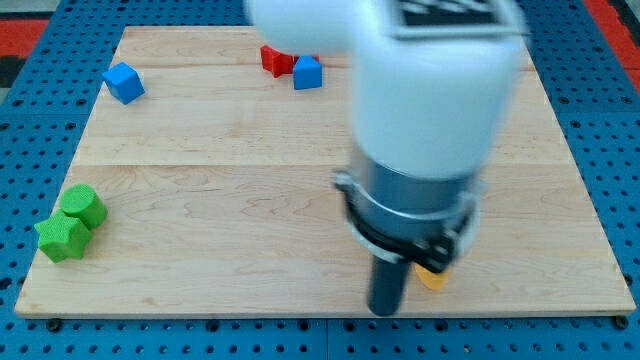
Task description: Move the yellow heart into the red circle
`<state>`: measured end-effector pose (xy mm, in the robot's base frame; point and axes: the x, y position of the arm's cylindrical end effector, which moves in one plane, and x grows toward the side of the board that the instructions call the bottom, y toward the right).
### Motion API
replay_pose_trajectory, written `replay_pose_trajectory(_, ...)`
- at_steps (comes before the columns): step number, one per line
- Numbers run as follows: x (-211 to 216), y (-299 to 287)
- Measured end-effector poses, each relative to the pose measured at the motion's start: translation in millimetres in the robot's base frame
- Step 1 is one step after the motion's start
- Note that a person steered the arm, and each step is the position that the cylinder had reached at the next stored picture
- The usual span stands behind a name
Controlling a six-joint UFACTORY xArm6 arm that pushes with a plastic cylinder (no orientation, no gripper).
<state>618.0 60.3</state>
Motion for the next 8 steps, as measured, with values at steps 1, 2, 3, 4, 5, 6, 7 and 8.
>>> replay_pose_trajectory(1,-8.3,68.3)
replay_pose_trajectory(2,-22.2,134.3)
replay_pose_trajectory(3,-25.0,14.8)
replay_pose_trajectory(4,-50.8,-39.1)
replay_pose_trajectory(5,-74.4,18.8)
replay_pose_trajectory(6,-82.2,-2.7)
replay_pose_trajectory(7,-82.3,-55.9)
replay_pose_trajectory(8,-104.1,-71.1)
